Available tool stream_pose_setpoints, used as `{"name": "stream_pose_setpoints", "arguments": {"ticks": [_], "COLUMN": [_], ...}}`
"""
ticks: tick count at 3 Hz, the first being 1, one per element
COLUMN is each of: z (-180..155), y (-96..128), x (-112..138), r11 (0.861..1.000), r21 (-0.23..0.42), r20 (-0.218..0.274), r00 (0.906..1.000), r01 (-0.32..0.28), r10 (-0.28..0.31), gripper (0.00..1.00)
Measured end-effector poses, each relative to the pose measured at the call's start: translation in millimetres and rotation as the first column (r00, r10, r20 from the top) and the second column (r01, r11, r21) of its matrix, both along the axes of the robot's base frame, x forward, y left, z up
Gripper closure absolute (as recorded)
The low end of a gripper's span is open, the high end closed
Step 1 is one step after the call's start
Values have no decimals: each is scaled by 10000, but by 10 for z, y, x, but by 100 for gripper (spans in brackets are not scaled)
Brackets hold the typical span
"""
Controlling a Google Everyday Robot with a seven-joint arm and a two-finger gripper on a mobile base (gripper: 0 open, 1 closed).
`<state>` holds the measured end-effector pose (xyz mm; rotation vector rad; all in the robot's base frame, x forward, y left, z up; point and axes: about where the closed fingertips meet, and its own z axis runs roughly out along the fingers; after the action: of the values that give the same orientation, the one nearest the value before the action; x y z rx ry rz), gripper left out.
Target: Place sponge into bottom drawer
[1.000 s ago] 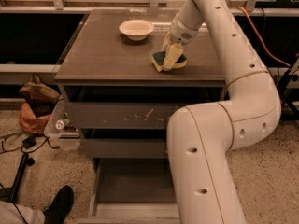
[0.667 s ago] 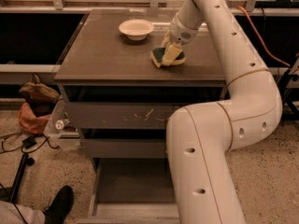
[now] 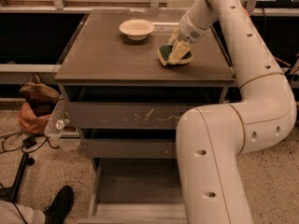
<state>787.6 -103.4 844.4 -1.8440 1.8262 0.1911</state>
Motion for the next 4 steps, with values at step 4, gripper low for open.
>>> {"name": "stream_pose_setpoints", "arguments": {"ticks": [4], "z": [1136], "y": [-193], "x": [-747], "r11": [9758], "r21": [2168], "r20": [1043], "r00": [9931], "r01": [294], "r10": [-531], "gripper": [100]}}
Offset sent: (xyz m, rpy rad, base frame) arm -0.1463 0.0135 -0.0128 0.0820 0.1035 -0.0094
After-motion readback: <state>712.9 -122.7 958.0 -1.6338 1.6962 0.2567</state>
